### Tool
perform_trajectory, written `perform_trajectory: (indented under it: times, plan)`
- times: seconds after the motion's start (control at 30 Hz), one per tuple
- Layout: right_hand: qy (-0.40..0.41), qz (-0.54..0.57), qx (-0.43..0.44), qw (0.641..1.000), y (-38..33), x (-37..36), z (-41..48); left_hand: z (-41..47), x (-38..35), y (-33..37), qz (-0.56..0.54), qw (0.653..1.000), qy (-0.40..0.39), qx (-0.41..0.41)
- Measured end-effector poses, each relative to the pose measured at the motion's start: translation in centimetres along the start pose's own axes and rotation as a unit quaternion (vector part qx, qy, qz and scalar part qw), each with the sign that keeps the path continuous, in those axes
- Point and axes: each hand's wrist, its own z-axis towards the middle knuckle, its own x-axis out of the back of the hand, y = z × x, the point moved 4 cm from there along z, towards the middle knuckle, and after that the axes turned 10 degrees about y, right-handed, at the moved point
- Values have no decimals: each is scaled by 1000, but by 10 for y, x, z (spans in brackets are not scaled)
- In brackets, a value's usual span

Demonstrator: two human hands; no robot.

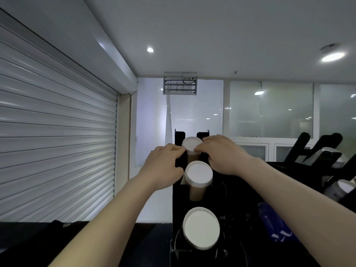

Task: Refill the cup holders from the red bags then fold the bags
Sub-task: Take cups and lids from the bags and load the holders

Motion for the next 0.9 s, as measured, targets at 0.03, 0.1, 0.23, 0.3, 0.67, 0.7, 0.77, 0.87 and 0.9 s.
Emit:
perform_trajectory:
  times: [0.03, 0.1, 0.23, 0.3, 0.67, 0.7, 0.77, 0.87, 0.9]
  plan:
    - [-19, -8, 1, 1000, 0, 1, 3, 0, 1, 0, 0, 1000, -1, 2]
    - [-41, 8, -8, 999, -3, 1, 3, -1, 1, -1, -4, 1000, -5, 13]
    - [66, 202, -65, 975, -16, 13, -16, -2, 1, -1, -9, 1000, -16, 17]
    - [15, 246, -73, 966, -27, 14, -25, -2, 1, -1, -19, 999, -17, 20]
    - [-65, 171, -91, 979, -35, 12, -21, 0, 1, -1, -23, 999, -23, 26]
    - [-69, 169, -93, 979, -35, 11, -19, 0, 0, -1, -26, 999, -22, 26]
    - [-69, 167, -107, 978, -35, 11, -19, 0, -1, -1, -32, 999, -20, 26]
    - [-69, 174, -124, 974, -33, 9, -22, 1, -1, -2, -42, 998, -30, 31]
    - [-72, 169, -122, 975, -33, 8, -24, 0, -2, -3, -61, 997, -29, 30]
